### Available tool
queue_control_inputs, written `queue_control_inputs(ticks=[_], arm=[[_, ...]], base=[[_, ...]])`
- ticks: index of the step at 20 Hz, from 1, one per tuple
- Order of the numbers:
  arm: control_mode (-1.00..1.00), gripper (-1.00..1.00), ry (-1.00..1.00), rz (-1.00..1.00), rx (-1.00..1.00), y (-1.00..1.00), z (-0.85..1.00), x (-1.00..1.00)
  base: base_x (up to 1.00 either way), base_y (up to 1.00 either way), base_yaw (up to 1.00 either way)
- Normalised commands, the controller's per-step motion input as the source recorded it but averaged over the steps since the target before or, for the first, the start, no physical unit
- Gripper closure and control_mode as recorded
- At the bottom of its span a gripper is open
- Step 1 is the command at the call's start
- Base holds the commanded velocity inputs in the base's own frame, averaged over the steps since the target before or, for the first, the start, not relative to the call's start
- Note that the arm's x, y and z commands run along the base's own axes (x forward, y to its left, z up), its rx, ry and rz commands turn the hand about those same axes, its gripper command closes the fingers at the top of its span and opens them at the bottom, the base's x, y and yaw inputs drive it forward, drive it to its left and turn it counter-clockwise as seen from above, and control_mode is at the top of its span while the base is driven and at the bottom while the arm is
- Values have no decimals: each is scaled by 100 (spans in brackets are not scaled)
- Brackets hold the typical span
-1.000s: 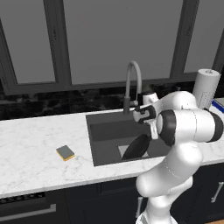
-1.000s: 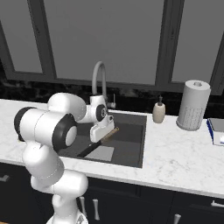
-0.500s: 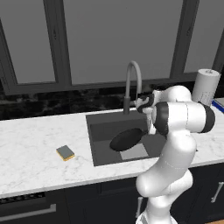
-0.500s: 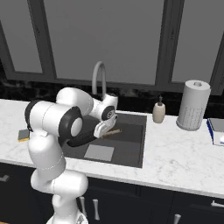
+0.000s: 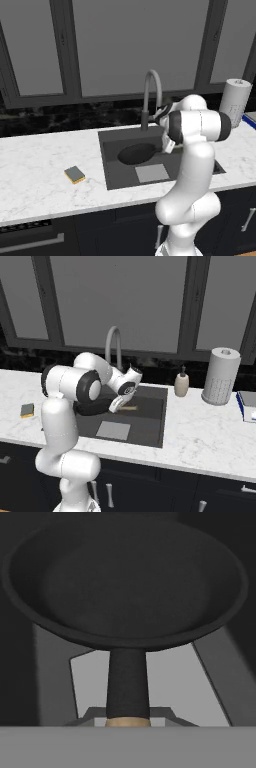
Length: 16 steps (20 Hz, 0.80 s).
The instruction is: Pick the pan and sponge and place them into the sink. Then turn on the water.
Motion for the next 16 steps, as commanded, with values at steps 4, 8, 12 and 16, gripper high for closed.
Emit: queue_control_inputs(ticks=[4, 8, 12, 16], arm=[[-100, 100, -5, 0, 0, 44, -42, 9], [-100, 100, -4, 0, 0, 29, -50, 14], [-100, 100, -1, 0, 0, 6, -48, 15], [-100, 100, 0, 1, 0, 0, -46, 13]], base=[[0, 0, 0], [0, 0, 0], [0, 0, 0], [0, 0, 0]])
